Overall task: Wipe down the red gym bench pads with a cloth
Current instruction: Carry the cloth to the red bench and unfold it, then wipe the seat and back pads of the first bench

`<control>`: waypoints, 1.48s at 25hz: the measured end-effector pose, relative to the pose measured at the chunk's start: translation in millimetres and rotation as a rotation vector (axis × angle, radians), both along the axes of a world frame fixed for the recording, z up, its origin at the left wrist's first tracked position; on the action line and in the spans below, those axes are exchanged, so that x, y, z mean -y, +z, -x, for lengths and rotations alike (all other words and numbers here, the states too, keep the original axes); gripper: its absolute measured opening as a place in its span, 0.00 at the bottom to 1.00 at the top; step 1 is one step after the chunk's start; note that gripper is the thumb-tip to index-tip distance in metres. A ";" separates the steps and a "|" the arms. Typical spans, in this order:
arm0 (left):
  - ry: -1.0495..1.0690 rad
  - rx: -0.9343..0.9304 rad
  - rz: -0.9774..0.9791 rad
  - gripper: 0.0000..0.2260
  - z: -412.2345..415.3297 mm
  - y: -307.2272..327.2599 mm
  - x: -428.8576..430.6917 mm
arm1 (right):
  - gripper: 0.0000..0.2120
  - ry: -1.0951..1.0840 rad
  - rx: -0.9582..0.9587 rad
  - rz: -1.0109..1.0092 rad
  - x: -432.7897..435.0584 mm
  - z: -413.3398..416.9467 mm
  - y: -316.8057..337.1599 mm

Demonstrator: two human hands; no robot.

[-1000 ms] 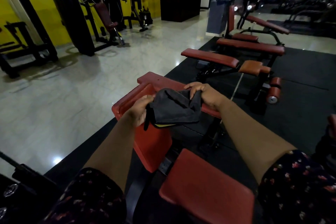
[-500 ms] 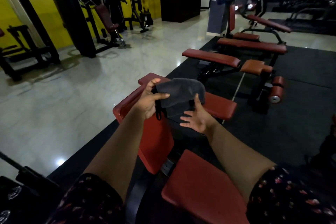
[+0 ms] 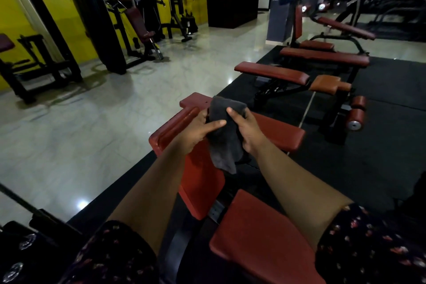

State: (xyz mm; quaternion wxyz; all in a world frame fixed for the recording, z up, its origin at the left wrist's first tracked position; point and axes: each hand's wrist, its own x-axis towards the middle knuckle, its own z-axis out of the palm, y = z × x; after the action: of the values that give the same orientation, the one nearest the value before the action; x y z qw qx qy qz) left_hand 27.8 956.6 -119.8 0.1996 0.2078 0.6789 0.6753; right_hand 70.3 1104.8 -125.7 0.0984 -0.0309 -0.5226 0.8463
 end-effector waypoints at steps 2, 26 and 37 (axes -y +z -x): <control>0.058 -0.021 -0.029 0.20 -2.5 -4.2 -12.1 | 0.12 0.005 -0.037 -0.091 1.6 -1.8 3.3; 0.322 0.277 -0.086 0.34 -23.7 -32.9 19.0 | 0.22 -0.151 0.148 -0.797 54.8 -11.7 -23.9; 0.393 -0.205 0.286 0.32 -19.5 -73.1 102.0 | 0.15 0.168 0.357 -0.505 96.0 -23.9 -67.3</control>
State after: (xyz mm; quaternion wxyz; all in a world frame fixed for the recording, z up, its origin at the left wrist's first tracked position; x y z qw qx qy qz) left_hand 47.2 854.6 -192.9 0.0220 0.1088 0.8116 0.5736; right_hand 94.2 1008.9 -193.0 -0.0605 -0.1104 -0.7259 0.6762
